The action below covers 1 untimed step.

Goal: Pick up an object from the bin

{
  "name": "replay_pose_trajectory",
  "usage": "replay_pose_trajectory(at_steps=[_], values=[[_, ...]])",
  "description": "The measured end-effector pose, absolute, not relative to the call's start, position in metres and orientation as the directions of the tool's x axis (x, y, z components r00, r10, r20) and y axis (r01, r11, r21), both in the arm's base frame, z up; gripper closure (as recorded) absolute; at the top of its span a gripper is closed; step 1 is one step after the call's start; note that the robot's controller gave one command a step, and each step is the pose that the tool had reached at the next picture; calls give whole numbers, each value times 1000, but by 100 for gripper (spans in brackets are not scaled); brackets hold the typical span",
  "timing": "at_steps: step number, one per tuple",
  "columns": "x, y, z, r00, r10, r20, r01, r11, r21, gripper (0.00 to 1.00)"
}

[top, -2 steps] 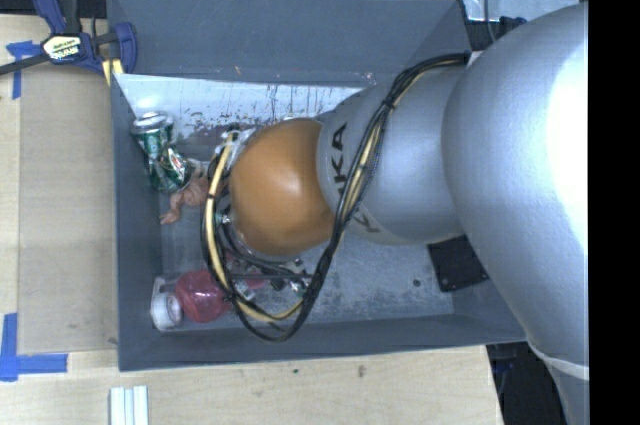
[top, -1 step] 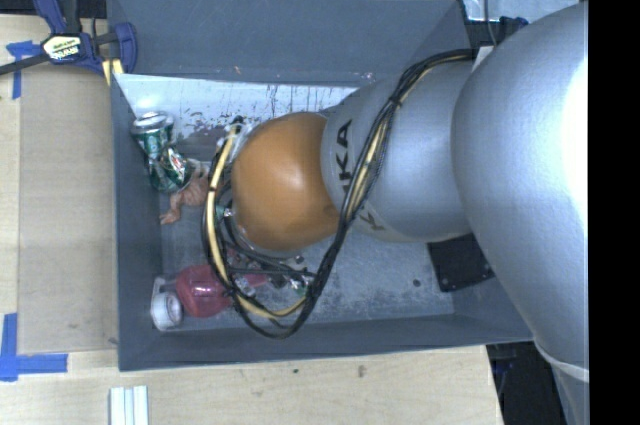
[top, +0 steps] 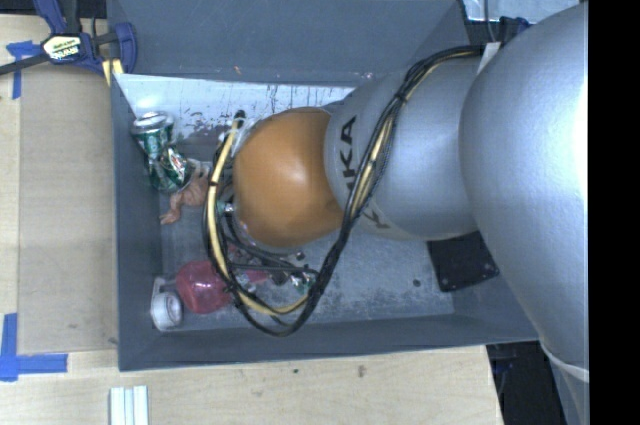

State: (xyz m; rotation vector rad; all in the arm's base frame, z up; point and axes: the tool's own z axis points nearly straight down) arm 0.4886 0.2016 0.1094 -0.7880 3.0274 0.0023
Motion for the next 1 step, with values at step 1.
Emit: replay_pose_trajectory(at_steps=[1], values=[[489,202,115,-856,-517,-14,-517,856,-3,100]])
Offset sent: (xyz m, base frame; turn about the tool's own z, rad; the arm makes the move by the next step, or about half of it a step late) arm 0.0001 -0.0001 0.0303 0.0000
